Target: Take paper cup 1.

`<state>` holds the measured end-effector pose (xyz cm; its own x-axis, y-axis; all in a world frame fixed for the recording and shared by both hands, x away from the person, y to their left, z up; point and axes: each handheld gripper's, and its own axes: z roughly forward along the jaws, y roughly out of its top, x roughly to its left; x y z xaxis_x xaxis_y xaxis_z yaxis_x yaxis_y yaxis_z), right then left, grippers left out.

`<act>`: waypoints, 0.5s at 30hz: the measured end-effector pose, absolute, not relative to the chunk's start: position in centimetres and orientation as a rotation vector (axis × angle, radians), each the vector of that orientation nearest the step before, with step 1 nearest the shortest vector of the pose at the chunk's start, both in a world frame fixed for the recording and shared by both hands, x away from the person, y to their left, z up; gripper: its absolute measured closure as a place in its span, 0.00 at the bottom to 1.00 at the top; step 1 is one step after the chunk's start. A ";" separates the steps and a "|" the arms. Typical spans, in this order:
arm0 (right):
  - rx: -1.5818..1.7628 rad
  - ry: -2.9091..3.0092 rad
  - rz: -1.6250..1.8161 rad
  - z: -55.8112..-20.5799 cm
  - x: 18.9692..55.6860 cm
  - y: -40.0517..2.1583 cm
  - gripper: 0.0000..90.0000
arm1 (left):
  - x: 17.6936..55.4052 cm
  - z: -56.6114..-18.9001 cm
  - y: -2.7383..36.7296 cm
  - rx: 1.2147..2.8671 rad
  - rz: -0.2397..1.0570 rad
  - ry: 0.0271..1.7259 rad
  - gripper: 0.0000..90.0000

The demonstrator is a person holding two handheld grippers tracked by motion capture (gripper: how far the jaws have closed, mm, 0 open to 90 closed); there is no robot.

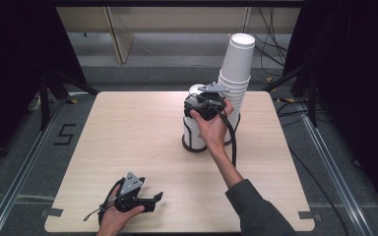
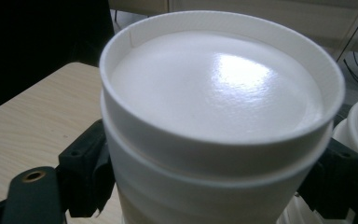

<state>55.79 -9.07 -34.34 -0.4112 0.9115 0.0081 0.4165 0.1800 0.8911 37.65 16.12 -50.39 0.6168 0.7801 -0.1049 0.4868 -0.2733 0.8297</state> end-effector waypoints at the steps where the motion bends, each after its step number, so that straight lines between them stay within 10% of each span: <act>1: 1.245 1.916 1.182 -34.3 55.8 -9.1 0.21 | 37.6 -50.4 16.1 1.934 0.407 1.005 0.16; 15: 1.186 1.850 1.255 -30.1 54.3 -9.4 0.22 | 37.7 -50.4 16.1 1.946 0.411 1.001 0.16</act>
